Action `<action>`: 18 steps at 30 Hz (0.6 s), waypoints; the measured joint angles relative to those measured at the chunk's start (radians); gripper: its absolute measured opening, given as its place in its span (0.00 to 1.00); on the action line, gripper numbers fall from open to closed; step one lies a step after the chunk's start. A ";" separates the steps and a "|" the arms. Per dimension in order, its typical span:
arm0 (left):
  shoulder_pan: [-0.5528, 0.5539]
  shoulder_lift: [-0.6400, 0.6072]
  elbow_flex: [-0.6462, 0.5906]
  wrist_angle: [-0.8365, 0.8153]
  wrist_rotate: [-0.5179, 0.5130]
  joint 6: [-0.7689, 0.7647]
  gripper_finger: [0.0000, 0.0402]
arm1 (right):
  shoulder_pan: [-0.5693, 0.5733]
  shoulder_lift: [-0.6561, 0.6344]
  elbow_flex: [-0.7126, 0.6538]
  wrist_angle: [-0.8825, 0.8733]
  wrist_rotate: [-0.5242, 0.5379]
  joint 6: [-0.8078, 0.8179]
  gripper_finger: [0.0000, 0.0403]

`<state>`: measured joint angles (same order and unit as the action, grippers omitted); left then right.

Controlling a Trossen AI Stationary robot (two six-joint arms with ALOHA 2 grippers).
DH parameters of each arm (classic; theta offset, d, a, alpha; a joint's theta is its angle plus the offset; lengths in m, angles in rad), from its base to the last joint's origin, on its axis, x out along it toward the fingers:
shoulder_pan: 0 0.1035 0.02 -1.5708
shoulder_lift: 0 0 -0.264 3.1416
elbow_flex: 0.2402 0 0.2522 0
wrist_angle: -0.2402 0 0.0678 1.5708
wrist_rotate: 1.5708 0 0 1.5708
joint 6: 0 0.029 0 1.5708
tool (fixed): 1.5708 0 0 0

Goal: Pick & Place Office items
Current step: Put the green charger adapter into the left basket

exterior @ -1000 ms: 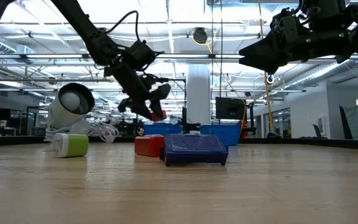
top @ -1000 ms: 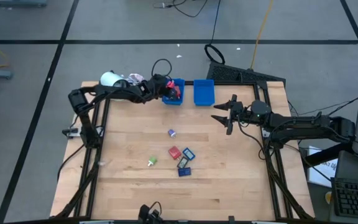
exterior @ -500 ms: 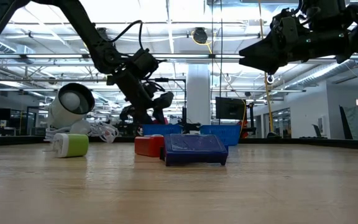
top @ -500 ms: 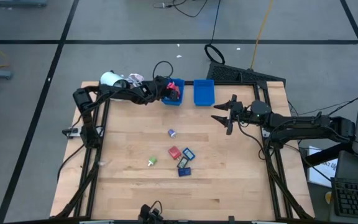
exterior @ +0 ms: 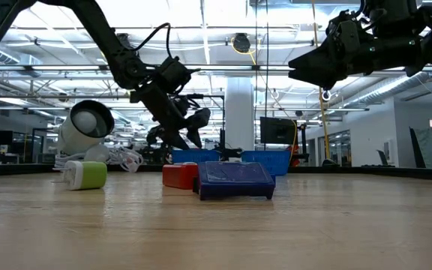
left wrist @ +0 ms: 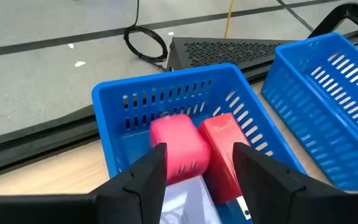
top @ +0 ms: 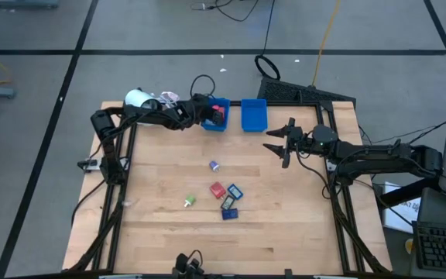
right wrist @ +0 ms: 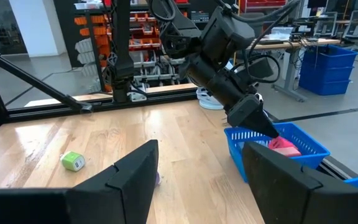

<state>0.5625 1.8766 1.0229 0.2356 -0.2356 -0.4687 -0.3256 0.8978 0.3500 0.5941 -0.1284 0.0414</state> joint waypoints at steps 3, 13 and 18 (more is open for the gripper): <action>0.000 -0.010 0.000 0.005 0.010 0.041 0.46 | 0.000 0.000 0.000 0.000 0.000 0.000 0.55; -0.013 -0.178 0.000 -0.076 0.202 0.201 0.46 | 0.000 0.000 0.000 0.000 -0.003 0.000 0.55; -0.056 -0.302 0.000 -0.250 0.300 0.237 0.46 | 0.000 0.000 0.000 0.000 -0.003 0.000 0.55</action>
<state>0.5069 1.5743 1.0229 -0.0145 0.0646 -0.2321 -0.3256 0.8978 0.3500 0.5938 -0.1310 0.0414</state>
